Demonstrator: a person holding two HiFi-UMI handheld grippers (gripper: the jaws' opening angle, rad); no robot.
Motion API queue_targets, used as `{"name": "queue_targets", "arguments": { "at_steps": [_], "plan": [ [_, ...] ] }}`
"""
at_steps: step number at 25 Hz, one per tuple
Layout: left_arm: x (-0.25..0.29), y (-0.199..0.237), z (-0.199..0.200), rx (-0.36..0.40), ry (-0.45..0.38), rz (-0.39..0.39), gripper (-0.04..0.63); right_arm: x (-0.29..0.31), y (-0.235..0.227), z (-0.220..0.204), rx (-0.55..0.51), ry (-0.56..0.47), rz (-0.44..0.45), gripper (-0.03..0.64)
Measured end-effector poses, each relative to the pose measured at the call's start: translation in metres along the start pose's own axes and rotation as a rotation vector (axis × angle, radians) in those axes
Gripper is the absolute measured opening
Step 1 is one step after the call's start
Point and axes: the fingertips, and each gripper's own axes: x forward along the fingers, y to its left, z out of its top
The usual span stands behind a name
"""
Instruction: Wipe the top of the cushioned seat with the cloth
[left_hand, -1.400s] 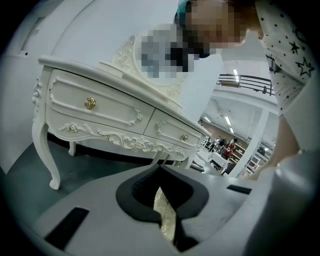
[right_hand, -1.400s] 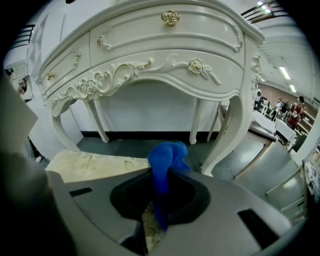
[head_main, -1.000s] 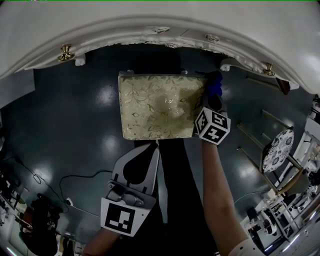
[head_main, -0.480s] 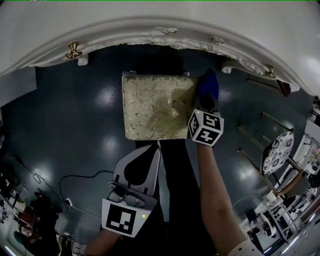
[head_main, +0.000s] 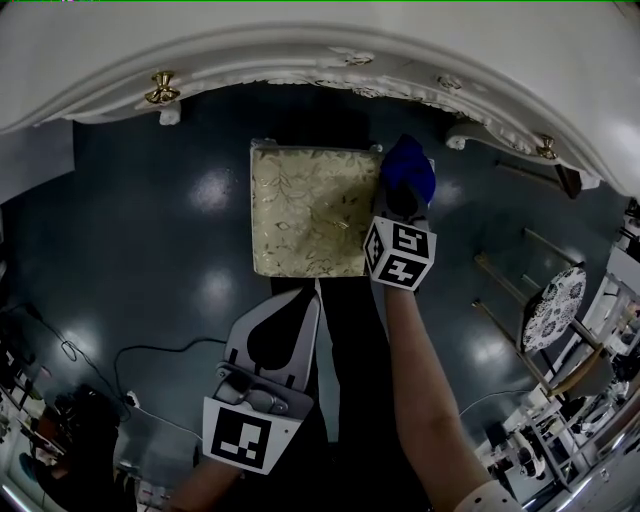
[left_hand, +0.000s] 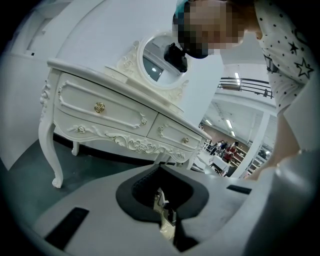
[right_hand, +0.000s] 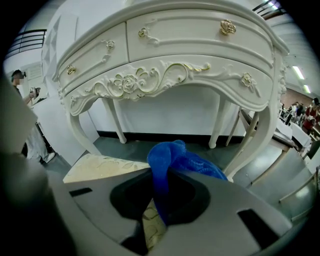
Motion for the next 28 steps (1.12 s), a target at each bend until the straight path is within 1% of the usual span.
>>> {"name": "queue_targets", "arguments": {
  "at_steps": [5,14,21,28],
  "plan": [
    [-0.005,0.004,0.001,-0.006,-0.008,0.010,0.009,0.001,0.014,0.000,-0.023,0.002,0.018,0.061],
    [-0.012,0.011,0.000,-0.018,-0.013,0.028,0.010,0.003,0.032,0.002,-0.030,0.002,0.024,0.061],
    [-0.016,0.014,0.001,-0.026,-0.022,0.041,0.009,0.005,0.050,0.004,-0.035,0.002,0.050,0.061],
    [-0.020,0.019,0.002,-0.035,-0.031,0.057,0.009,0.006,0.063,0.005,-0.043,0.001,0.058,0.061]
  ]
}}
